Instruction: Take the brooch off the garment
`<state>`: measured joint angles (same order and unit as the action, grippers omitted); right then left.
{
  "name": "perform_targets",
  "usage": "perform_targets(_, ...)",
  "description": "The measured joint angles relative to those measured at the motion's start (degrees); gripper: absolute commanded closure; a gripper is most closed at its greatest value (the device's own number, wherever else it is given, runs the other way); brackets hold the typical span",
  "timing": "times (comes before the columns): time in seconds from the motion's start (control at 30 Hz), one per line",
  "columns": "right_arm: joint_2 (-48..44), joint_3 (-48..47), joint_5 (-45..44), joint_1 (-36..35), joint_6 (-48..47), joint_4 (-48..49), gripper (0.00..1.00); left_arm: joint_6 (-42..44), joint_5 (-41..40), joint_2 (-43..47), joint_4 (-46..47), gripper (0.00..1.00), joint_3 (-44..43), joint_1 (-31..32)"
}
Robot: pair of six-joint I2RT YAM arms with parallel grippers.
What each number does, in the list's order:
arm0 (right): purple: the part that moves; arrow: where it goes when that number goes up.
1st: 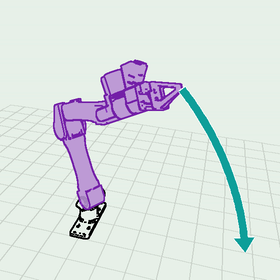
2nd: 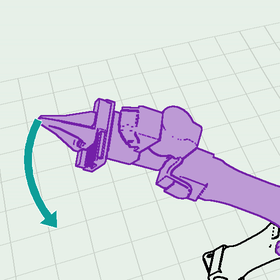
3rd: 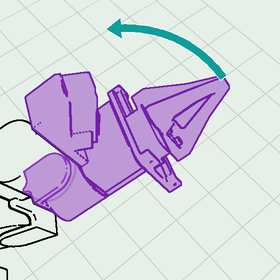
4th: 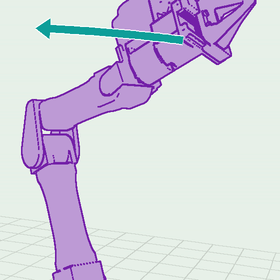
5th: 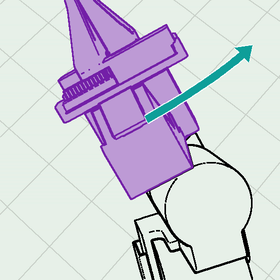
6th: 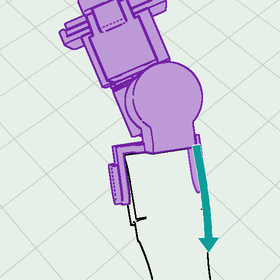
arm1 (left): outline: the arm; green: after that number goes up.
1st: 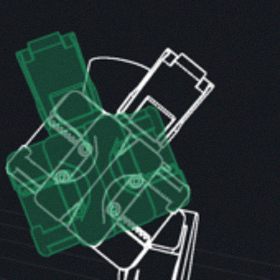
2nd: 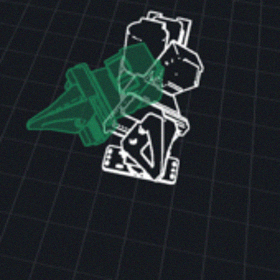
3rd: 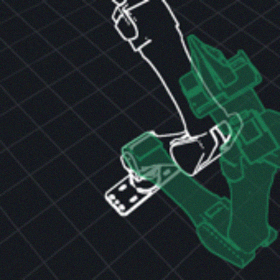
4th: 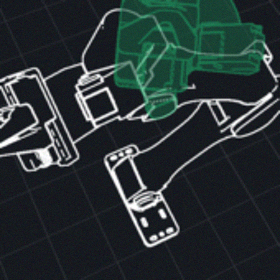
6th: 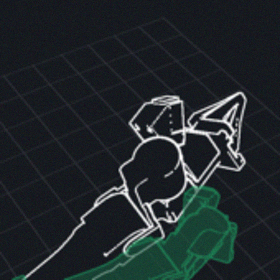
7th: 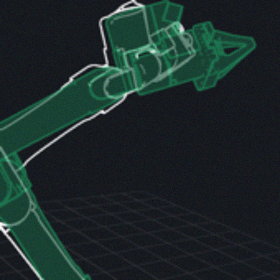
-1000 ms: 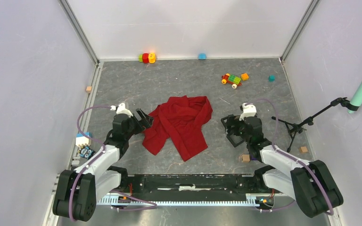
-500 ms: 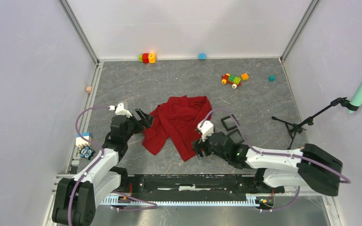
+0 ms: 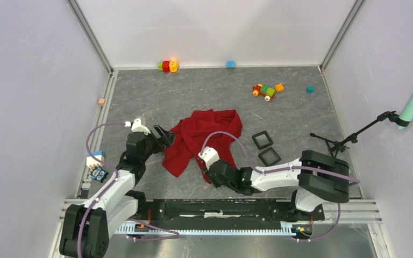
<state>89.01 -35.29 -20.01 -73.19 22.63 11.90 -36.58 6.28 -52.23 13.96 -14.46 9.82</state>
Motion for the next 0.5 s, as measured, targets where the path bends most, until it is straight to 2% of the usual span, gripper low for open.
perform_targets(0.03,0.55,-0.48,0.0,-0.13,0.39,-0.07,0.95,-0.04,0.0,0.0,-0.24,0.08,0.0,0.0)
perform_targets(0.07,0.79,-0.76,-0.02,-0.2,0.26,-0.17,1.0,-0.09,0.02,0.0,-0.46,0.08,0.0,0.0)
perform_targets(0.3,-1.44,-4.7,-3.72,-0.17,0.2,-6.67,1.0,-0.28,0.85,0.0,-0.74,0.09,0.0,0.0)
perform_targets(0.5,-12.68,-14.25,-7.91,4.31,-5.38,-17.31,1.0,-0.48,5.16,-1.97,1.14,0.09,0.0,0.0)
